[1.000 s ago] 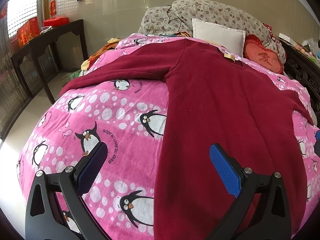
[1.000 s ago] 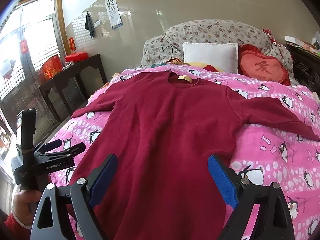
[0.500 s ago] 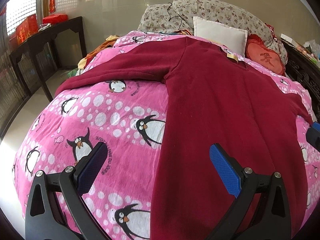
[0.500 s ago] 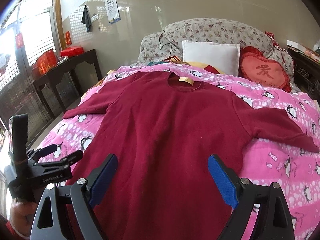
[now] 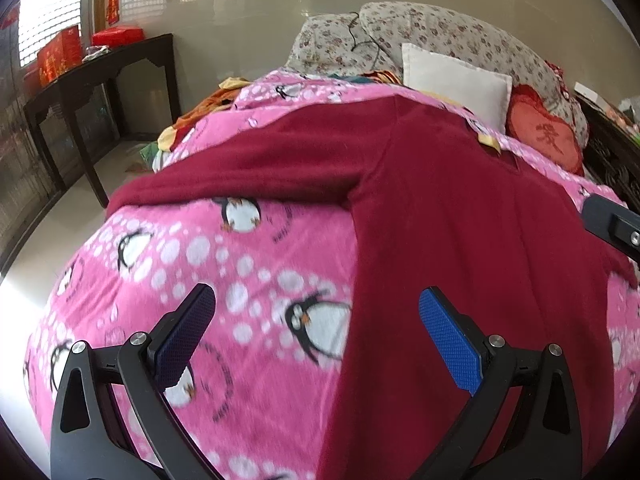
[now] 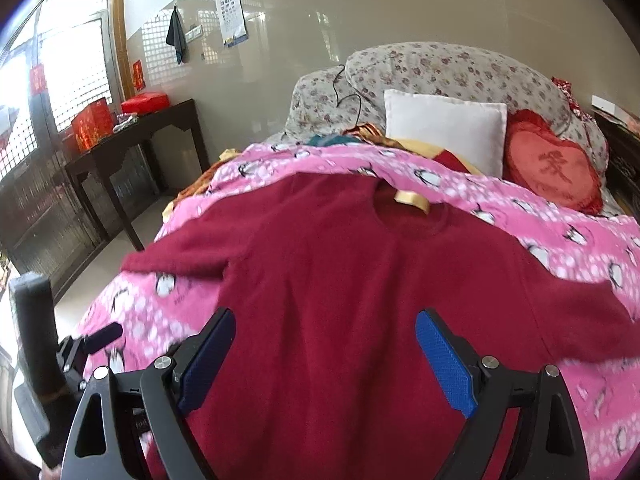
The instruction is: Fold small clothes
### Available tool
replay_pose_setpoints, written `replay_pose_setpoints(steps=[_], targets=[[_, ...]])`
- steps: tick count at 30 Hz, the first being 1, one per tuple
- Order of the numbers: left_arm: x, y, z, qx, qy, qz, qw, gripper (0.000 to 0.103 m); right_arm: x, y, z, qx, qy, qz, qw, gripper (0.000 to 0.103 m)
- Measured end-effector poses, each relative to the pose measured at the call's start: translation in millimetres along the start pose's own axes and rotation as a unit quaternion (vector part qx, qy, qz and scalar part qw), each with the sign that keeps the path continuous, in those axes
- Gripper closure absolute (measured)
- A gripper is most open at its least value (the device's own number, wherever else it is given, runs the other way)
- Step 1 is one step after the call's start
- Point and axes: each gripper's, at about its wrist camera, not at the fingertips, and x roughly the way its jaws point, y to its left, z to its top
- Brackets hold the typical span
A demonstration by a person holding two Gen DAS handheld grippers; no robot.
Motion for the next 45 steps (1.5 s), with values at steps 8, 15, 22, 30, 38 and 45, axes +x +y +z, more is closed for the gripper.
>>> replay_pose_setpoints(steps=[8,15,22,30,38,45], targets=[[26.8,-0.6,28.1,-0.009,0.002,0.007,0.9999,0.001,49.3,-2.1,6.6,0.015,0.008,-0.037,0.999,0.013],[48.0,-9.7,36.2,0.004,0.002,0.013,0.9999,0.001,70.4,-27.4,-0.7,0.053,0.007,-0.043,0.998,0.013],[61.4,-5.5,36.4,-0.019,0.013,0.005,0.9997,0.001,69.1,-20.7,5.9,0.029,-0.02,-0.052,0.998,0.013],[57.9,6.4,40.6,-0.032,0.026,-0.007,0.9991,0.001,78.6,-37.3,6.5,0.053,-0.007,-0.044,0.998,0.013],[64.3,104.2,58.7,-0.216,0.054,-0.069,0.9725,0.001,76.9,-36.0,4.4,0.069,-0.002,-0.016,0.997,0.013],[101.0,168.5,67.1,-0.345,0.077,-0.084,0.9317,0.001,79.8,-32.2,3.6,0.069,0.007,-0.002,0.998,0.013]])
